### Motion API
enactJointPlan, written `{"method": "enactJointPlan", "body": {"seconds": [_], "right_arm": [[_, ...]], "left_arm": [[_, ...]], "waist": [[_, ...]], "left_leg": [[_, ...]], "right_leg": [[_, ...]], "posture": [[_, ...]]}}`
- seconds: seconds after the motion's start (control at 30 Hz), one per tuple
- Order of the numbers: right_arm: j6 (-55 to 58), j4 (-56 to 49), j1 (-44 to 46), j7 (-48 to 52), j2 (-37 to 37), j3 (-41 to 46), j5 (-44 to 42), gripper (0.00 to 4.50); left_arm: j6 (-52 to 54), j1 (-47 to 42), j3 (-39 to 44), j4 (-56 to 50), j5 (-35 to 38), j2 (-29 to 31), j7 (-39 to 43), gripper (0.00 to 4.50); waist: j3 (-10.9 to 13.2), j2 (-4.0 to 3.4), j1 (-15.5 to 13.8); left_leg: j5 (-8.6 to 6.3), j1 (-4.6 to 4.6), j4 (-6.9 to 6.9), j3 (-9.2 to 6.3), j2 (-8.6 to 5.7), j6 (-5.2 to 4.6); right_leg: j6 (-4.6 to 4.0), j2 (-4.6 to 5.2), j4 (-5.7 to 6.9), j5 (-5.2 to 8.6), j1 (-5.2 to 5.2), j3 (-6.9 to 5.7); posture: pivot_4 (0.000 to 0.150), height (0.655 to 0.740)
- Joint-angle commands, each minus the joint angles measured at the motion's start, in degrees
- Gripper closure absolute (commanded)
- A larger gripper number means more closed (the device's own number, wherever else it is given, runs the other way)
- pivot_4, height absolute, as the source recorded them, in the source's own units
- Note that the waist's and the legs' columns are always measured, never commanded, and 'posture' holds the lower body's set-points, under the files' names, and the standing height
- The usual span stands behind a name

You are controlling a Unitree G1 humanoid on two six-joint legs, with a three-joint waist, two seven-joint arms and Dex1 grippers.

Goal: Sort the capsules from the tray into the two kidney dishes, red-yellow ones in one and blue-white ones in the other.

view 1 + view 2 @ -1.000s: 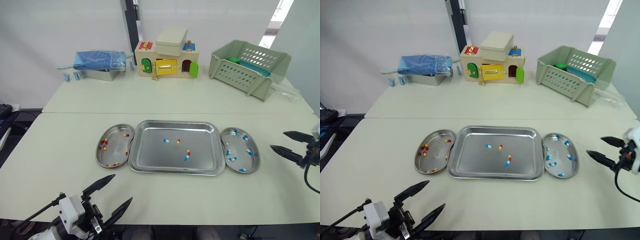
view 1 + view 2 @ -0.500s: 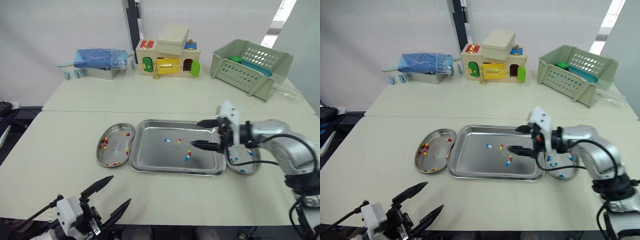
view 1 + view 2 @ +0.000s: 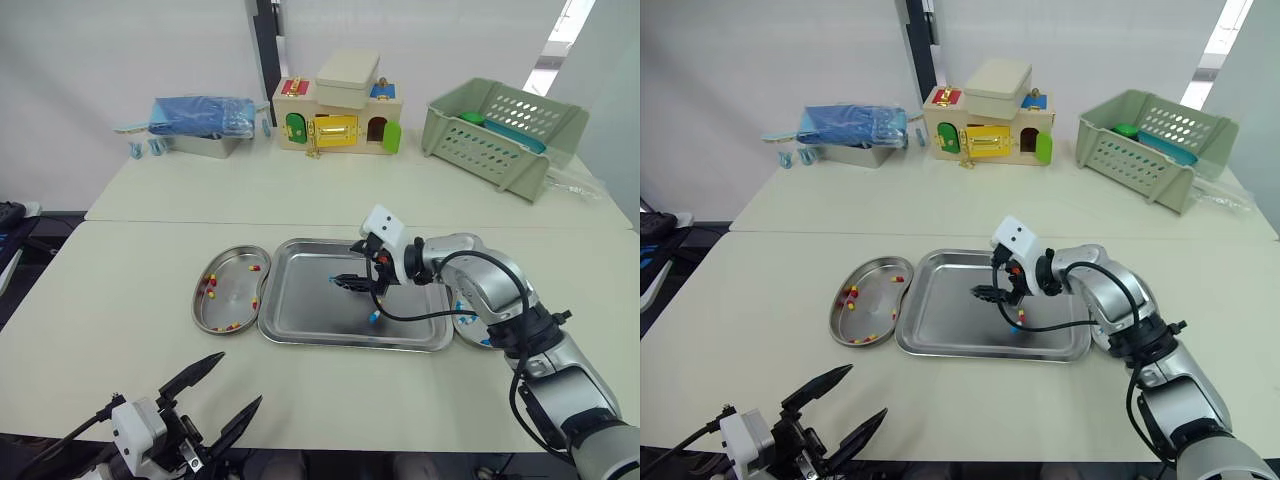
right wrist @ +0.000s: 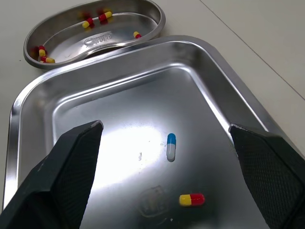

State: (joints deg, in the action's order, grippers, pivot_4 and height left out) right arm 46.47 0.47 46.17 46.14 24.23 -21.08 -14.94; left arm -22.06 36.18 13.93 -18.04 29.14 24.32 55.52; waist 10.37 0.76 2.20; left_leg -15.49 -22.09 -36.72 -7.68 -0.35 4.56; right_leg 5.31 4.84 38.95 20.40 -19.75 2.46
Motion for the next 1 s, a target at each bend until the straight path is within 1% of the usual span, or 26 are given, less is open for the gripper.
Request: {"method": "enactJointPlan", "body": {"seconds": [0.03,0.4,0.7,1.0], "right_arm": [[-0.8,0.2,1.8,-0.2,-0.9,0.2,1.3,0.03],[-1.0,3.9,3.8,-0.7,-4.4,-1.6,5.0,0.03],[-1.1,6.1,3.8,-1.0,-6.6,-2.9,7.3,0.03],[-5.5,13.4,3.6,-2.7,-11.1,-6.5,12.4,0.03]], "left_arm": [[-1.8,1.4,0.3,-2.0,0.0,-0.7,-0.5,0.0],[-2.1,2.0,-0.2,-2.1,-0.1,-1.1,-1.1,0.0],[-1.2,1.4,-0.1,-2.4,0.1,-0.4,-1.2,0.0],[-0.9,1.6,-0.4,-2.8,0.0,-0.5,-1.5,0.0]], "waist": [[0.0,0.0,0.1],[0.0,-0.01,1.0],[0.0,-0.02,1.1],[0.0,-0.02,1.1]], "left_leg": [[0.0,0.0,0.0,0.0,0.0,0.0],[0.0,0.0,0.01,0.0,0.01,0.0],[0.0,-0.01,0.03,0.0,0.01,0.0],[0.01,-0.02,0.04,0.0,0.01,0.01]], "right_leg": [[0.0,0.0,0.0,0.0,0.0,0.01],[0.0,-0.01,0.03,0.0,-0.05,0.02],[0.0,-0.01,0.04,0.0,-0.11,0.03],[0.0,-0.02,0.08,0.0,-0.26,0.05]], "posture": [[0.15,0.74],[0.15,0.74],[0.15,0.74],[0.15,0.74]]}}
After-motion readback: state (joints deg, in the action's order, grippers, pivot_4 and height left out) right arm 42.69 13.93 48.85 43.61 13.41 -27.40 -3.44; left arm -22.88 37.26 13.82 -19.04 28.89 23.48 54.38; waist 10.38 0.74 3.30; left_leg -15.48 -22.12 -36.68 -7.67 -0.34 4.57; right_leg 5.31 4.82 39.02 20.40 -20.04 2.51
